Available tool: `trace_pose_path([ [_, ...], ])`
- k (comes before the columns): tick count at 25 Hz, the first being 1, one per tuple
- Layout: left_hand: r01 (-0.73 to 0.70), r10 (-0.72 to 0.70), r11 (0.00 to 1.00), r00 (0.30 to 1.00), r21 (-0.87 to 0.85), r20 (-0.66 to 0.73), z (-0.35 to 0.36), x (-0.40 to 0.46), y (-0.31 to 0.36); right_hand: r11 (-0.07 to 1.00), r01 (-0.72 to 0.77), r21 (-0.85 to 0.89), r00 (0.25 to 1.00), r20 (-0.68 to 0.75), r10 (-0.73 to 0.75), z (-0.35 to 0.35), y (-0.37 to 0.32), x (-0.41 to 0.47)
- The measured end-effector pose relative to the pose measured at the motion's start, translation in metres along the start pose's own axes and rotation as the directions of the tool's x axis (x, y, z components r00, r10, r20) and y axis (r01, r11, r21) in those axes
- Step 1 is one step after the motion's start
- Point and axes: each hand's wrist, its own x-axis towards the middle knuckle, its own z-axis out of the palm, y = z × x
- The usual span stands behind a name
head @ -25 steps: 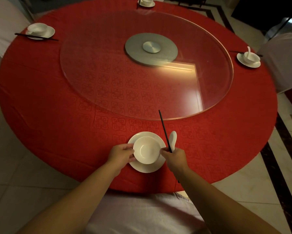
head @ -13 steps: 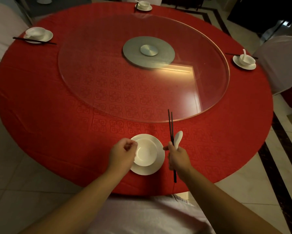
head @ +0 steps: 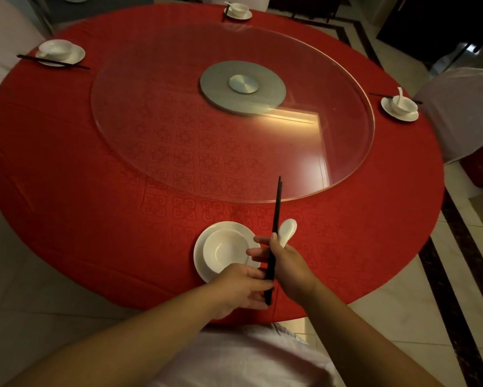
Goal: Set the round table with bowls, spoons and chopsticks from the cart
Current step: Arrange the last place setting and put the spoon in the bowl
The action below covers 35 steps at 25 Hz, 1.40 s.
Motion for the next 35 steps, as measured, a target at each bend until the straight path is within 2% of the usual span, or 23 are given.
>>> trace_pose_path([
  [4,0.053,-0.044,0.993,0.995,-0.101,0.087,0.004,0.000,-0.004,1.000,0.003,-0.018,0.999,0.043,-0.002,-0.006,0.000,-0.005],
  [6,0.060,-0.051,0.990,0.996,-0.126,0.070,0.005,0.003,-0.009,1.000,-0.005,0.031,1.000,0.012,0.005,-0.008,0.004,-0.006],
  [8,0.053,-0.049,0.986,0.998,-0.158,0.032,0.003,0.006,-0.015,0.999,-0.006,0.044,0.993,-0.117,0.011,-0.012,0.010,-0.006],
  [11,0.059,-0.061,0.978,0.998,-0.198,-0.006,-0.003,0.010,-0.025,0.996,-0.073,-0.044,0.952,-0.300,0.057,-0.021,0.026,-0.009],
  [18,0.126,-0.147,0.967,0.986,-0.223,-0.079,-0.012,0.019,-0.044,0.970,-0.241,0.025,0.958,-0.152,0.242,-0.011,0.052,-0.021],
  [26,0.192,-0.219,0.949,0.972,-0.250,-0.083,-0.012,0.026,-0.058,0.939,-0.334,0.082,0.923,-0.173,0.343,-0.011,0.068,-0.012],
  [35,0.222,-0.265,0.910,0.961,-0.350,-0.078,-0.015,0.032,-0.066,0.940,-0.329,0.089,0.921,-0.191,0.340,-0.008,0.075,-0.006],
])
